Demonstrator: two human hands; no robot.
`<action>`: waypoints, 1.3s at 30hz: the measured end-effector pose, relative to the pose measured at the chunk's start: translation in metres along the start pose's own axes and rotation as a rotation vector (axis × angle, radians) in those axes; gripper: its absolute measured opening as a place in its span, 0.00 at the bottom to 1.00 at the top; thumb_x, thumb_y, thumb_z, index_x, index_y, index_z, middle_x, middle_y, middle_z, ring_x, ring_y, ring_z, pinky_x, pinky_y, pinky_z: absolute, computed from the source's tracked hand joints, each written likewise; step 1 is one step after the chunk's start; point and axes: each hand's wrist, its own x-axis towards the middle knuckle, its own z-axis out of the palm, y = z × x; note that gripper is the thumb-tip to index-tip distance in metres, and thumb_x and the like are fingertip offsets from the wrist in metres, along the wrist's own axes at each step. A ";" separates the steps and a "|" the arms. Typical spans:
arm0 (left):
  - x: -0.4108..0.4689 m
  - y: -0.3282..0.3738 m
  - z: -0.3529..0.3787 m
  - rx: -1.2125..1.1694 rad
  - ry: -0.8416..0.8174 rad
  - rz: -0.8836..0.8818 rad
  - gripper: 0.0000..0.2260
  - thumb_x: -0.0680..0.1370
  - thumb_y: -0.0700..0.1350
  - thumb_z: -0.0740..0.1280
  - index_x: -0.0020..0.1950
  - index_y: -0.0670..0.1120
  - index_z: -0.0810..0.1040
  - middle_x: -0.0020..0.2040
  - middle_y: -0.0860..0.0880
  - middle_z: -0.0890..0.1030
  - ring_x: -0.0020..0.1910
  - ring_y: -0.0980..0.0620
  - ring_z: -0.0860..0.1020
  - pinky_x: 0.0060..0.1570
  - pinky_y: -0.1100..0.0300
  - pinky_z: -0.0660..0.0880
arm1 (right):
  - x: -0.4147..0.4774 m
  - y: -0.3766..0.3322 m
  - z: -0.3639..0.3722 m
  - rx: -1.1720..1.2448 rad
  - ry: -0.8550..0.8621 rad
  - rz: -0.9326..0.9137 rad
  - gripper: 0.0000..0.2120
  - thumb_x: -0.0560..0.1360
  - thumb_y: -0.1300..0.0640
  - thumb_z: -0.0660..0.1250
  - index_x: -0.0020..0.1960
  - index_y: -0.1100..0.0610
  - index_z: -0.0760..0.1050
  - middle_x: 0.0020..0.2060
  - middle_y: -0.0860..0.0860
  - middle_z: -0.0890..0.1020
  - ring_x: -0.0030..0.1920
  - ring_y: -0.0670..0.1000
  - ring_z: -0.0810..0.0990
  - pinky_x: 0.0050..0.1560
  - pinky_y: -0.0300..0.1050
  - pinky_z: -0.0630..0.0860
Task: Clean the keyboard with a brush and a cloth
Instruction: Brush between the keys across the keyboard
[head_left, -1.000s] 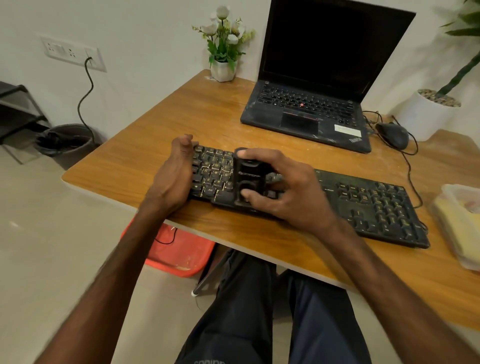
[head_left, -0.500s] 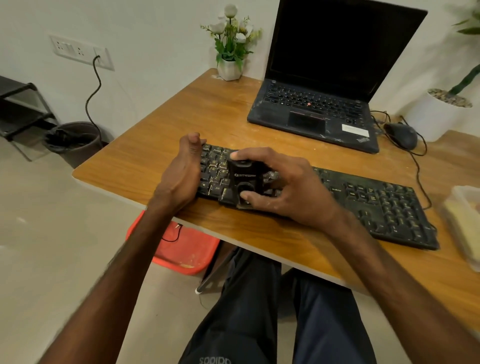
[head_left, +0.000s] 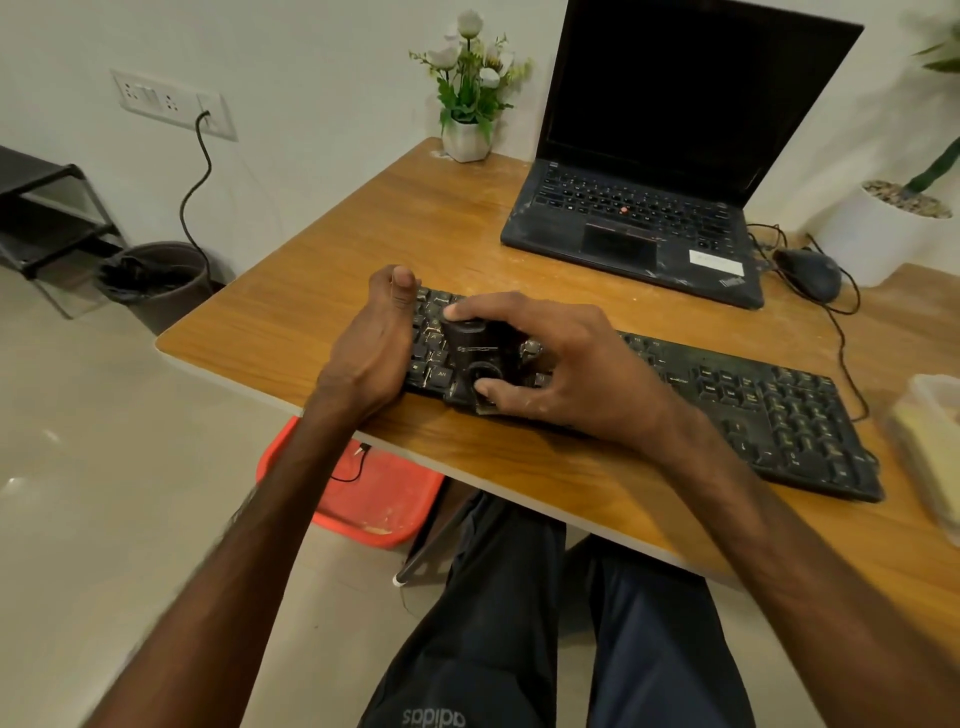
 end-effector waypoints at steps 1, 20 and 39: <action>-0.001 0.001 -0.001 0.001 -0.003 0.006 0.51 0.62 0.84 0.36 0.74 0.55 0.60 0.60 0.50 0.78 0.57 0.47 0.79 0.63 0.43 0.74 | 0.004 -0.003 0.008 0.005 0.010 -0.014 0.28 0.72 0.58 0.75 0.70 0.54 0.70 0.62 0.52 0.79 0.58 0.48 0.79 0.51 0.41 0.80; 0.000 0.001 0.003 0.148 0.032 0.059 0.44 0.72 0.74 0.36 0.76 0.47 0.60 0.63 0.45 0.77 0.57 0.47 0.76 0.59 0.49 0.70 | -0.036 -0.005 0.023 -0.354 0.053 -0.169 0.25 0.78 0.59 0.69 0.71 0.48 0.63 0.55 0.59 0.78 0.48 0.54 0.78 0.39 0.49 0.79; 0.004 -0.005 0.002 0.160 0.042 0.087 0.51 0.68 0.81 0.36 0.77 0.47 0.59 0.71 0.46 0.74 0.65 0.45 0.76 0.66 0.43 0.70 | -0.041 -0.014 0.031 -0.542 -0.095 -0.314 0.24 0.78 0.61 0.65 0.70 0.48 0.61 0.60 0.60 0.77 0.56 0.56 0.78 0.42 0.45 0.81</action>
